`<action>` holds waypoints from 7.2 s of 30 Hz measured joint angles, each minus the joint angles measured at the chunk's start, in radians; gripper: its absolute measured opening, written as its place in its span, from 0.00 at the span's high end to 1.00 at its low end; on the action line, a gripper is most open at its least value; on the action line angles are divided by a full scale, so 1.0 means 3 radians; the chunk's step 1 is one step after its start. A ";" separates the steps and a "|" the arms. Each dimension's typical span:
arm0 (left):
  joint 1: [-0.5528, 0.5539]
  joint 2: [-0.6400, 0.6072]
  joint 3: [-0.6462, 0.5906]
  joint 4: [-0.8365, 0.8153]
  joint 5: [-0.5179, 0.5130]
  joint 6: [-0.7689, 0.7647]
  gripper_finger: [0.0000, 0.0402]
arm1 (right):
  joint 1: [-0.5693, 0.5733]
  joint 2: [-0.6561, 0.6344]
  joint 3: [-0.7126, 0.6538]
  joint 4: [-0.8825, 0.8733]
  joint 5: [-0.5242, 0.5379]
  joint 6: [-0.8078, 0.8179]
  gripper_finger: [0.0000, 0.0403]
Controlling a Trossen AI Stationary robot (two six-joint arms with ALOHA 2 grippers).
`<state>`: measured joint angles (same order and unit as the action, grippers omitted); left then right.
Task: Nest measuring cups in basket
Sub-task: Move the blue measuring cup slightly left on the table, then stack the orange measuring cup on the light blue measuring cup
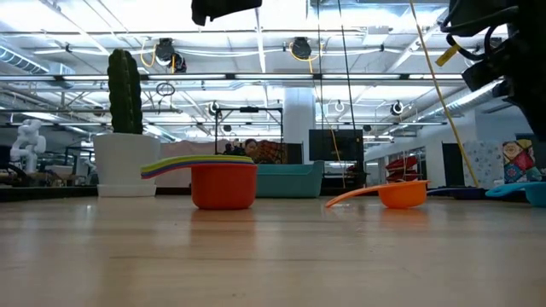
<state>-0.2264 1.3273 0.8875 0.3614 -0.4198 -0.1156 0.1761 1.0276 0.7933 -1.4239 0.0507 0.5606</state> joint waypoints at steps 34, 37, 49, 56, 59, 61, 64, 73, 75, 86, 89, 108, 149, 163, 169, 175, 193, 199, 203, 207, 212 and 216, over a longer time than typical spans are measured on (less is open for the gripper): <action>-0.0332 0.0001 0.0000 -0.0106 -0.0189 0.0381 0.06 | -0.0317 0.0696 0.0263 0.0415 0.0276 -0.0153 0.50; -0.0349 0.0001 0.0000 -0.0181 -0.0191 0.0367 0.06 | -0.0492 0.0816 0.0263 0.0291 0.0296 -0.0245 0.50; -0.0454 0.0001 0.0000 -0.0250 -0.0191 0.0338 0.06 | -0.1051 0.0885 0.0262 0.0178 0.0425 -0.0180 0.50; -0.0454 0.0001 0.0000 -0.0253 -0.0191 0.0331 0.06 | -0.1375 0.1177 0.0257 0.0178 0.0367 -0.0459 0.50; -0.0454 0.0001 0.0000 -0.0276 -0.0191 0.0311 0.06 | -0.1428 0.1370 0.0257 0.0061 0.0362 -0.0732 0.50; -0.0455 0.0001 0.0000 -0.0304 -0.0191 0.0294 0.06 | -0.1439 0.1481 0.0254 0.0014 0.0367 -0.0866 0.50; -0.0454 0.0001 0.0000 -0.0316 -0.0191 0.0259 0.06 | -0.1439 0.1567 0.0254 -0.0052 0.0367 -0.1041 0.50; -0.0454 0.0001 0.0000 -0.0330 -0.0191 0.0176 0.06 | -0.1328 0.1594 0.0251 -0.0065 0.0366 -0.1279 0.50; -0.0454 0.0001 0.0000 -0.0330 -0.0191 0.0169 0.06 | -0.1264 0.1594 0.0210 -0.0060 0.0359 -0.1317 0.50; -0.0454 0.0001 0.0000 -0.0328 -0.0191 0.0167 0.06 | -0.1037 0.1594 0.0037 0.0065 0.0366 -0.1210 0.50; -0.0463 0.0001 0.0000 -0.0329 -0.0191 0.0166 0.06 | -0.1035 0.1594 -0.0032 0.0272 0.0348 -0.1199 0.50; -0.0498 0.0001 0.0000 -0.0329 -0.0191 0.0182 0.06 | -0.1016 0.1594 -0.0208 0.1025 0.0350 -0.1128 0.50; -0.0498 0.0001 0.0000 -0.0331 -0.0191 0.0152 0.06 | -0.0319 0.1626 0.0982 0.1722 0.0272 -0.1278 0.50; -0.0497 0.0000 0.0000 -0.0344 -0.0192 0.0138 0.06 | -0.0022 0.2225 0.0980 0.1641 0.0305 -0.1372 0.50; -0.0497 0.0000 0.0000 -0.0355 -0.0191 0.0131 0.06 | -0.0088 0.2441 0.0980 0.1638 0.0357 -0.1434 0.50; -0.0498 0.0001 0.0000 -0.0357 -0.0191 0.0130 0.06 | -0.0146 0.2449 0.0978 0.1686 0.0410 -0.1485 0.56; -0.0498 0.0001 0.0000 -0.0365 -0.0191 0.0139 0.06 | -0.0091 0.2097 0.1125 0.1378 0.0632 -0.1046 1.00; -0.0498 0.0000 0.0000 -0.0408 -0.0191 0.0137 0.06 | -0.0130 0.1752 0.1188 0.0970 0.0726 -0.0549 1.00; -0.0500 0.0000 0.0000 -0.0439 -0.0191 0.0122 0.06 | -0.0223 0.1657 0.1148 0.0729 0.0800 -0.0345 1.00; -0.0500 0.0000 0.0000 -0.0510 -0.0191 0.0087 0.06 | -0.0318 0.1664 0.1058 0.0733 0.0628 -0.0334 1.00; -0.0512 0.0000 0.0000 -0.0527 -0.0191 0.0066 0.06 | -0.0448 0.1664 0.0856 0.0805 0.0436 -0.0336 1.00; -0.0519 0.0000 0.0000 -0.0526 -0.0189 0.0078 0.06 | -0.0477 0.1662 0.0737 0.0817 0.0428 -0.0336 1.00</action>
<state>-0.3820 1.3273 0.8875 0.2036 -0.4767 -0.0923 0.0330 1.5263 1.0142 -1.1788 0.1792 0.4599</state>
